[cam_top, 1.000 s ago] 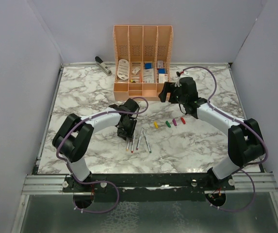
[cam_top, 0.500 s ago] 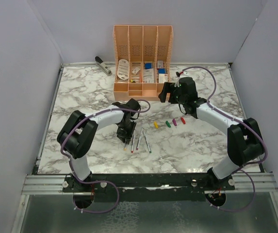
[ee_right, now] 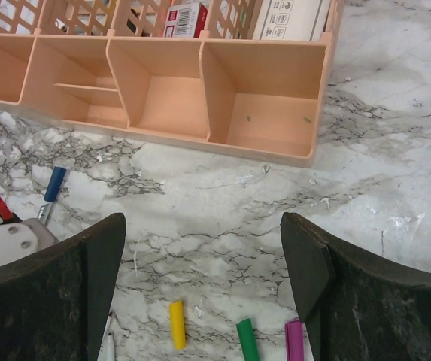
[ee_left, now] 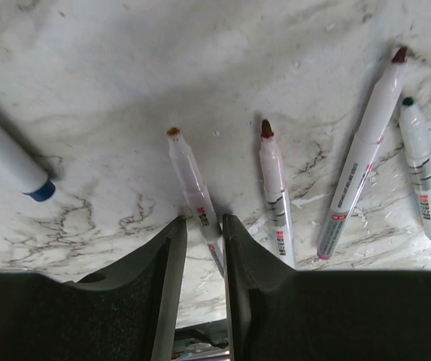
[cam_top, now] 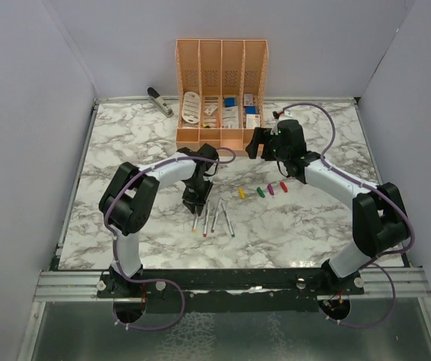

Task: Insert the pens into the pen caps

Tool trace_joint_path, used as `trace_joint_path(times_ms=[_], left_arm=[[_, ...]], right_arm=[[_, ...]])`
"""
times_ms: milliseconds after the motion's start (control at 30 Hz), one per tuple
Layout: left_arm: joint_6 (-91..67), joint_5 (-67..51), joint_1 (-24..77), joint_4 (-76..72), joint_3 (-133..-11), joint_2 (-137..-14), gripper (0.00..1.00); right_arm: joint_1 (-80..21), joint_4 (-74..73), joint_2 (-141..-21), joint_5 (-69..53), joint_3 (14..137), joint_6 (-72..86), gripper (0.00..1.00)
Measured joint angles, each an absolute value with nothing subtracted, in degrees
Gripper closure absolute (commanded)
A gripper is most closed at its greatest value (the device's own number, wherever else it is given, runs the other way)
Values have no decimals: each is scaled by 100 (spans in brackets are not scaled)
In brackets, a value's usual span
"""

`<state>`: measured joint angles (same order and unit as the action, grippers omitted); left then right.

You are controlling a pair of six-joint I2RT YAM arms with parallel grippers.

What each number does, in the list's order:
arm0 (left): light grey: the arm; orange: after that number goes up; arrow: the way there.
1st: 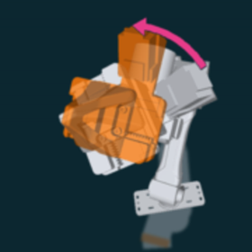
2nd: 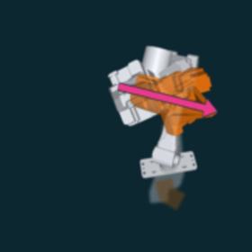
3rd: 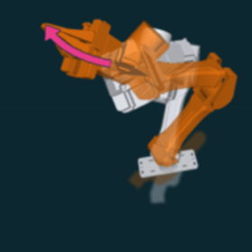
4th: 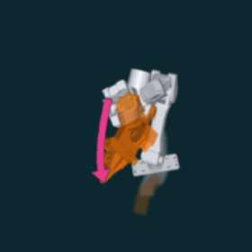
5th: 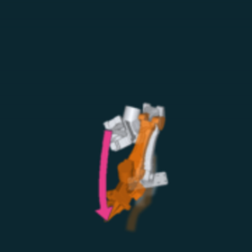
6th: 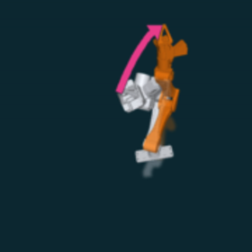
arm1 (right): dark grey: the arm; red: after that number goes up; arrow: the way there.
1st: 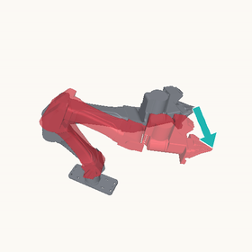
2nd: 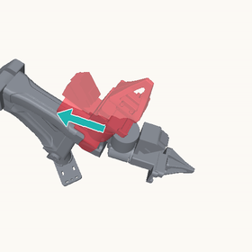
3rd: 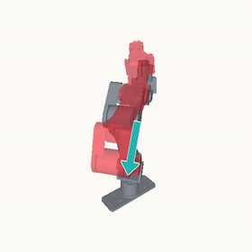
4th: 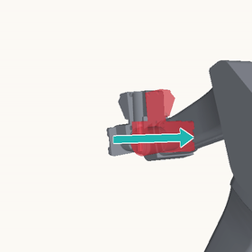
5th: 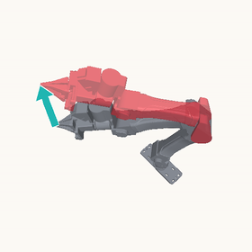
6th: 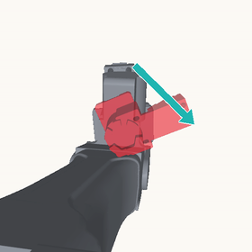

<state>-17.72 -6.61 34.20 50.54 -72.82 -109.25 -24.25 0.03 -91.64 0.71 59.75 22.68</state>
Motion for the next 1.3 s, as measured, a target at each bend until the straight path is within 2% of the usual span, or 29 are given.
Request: trace_joint_path(times_ms=[333, 800, 1100, 1300], left_arm=[[-1634, -685, 3347, 4934, -7498, -11061, 71], [-1649, -1098, 3321, 4578, -6921, -10678, 73], [-1658, -1210, 3321, 4644, -6967, -10724, 73], [-1658, -1243, 3308, 4766, -7083, -10838, 78]], right_arm=[[-2425, 3, -9164, 73, 5975, 2265, 17], [-2425, -3, -9168, 161, 6012, 2265, 17], [-2425, -3, -9225, 213, 6060, 2270, 17], [-2425, -5, -9227, 268, 6060, 2272, 16]])
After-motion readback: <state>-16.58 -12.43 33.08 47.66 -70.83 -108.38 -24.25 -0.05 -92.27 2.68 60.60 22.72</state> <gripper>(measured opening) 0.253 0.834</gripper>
